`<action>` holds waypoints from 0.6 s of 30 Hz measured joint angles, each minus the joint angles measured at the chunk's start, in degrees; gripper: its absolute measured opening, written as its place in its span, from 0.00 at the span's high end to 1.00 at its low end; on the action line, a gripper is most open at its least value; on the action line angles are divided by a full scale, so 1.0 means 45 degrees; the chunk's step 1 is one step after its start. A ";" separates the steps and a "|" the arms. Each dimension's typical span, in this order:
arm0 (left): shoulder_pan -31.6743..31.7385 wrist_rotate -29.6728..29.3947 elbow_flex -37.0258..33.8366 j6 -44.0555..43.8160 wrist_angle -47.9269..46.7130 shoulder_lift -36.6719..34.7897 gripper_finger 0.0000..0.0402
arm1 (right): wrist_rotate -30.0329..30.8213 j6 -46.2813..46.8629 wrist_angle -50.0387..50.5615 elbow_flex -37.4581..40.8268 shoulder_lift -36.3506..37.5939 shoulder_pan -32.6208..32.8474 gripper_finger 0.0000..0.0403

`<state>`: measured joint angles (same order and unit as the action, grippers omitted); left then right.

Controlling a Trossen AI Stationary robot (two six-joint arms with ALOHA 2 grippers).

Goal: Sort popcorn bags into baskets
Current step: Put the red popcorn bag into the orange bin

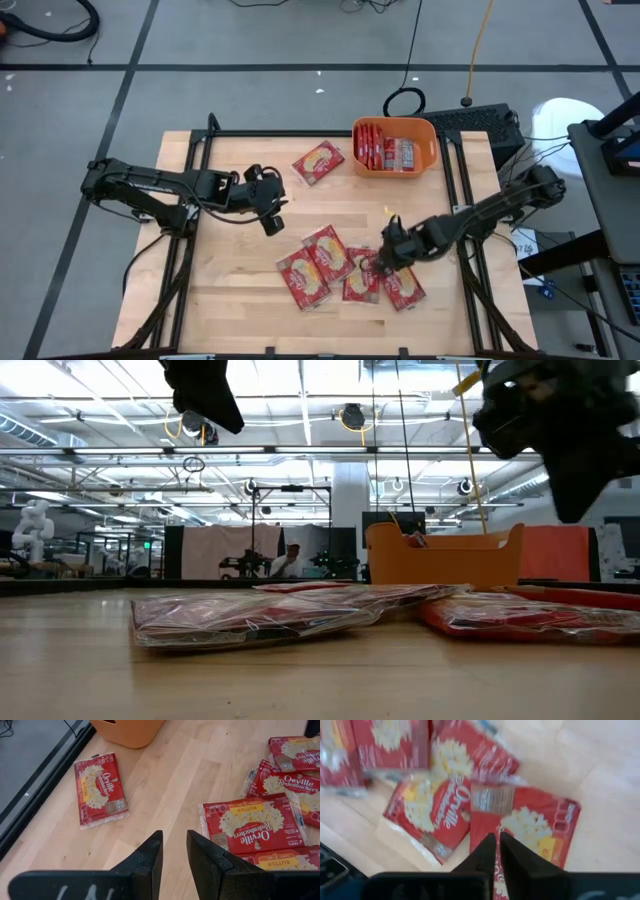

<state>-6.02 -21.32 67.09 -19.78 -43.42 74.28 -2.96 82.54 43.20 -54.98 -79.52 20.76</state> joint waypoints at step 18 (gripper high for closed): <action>0.0000 0.0596 -0.0861 -0.1149 -0.0024 0.0000 0.77 | -0.4048 -1.4591 -0.0694 0.0484 -0.0856 -0.2835 0.46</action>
<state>-6.02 -18.64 63.22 -24.95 -43.53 74.28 -21.18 16.88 40.08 -52.80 -83.37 8.00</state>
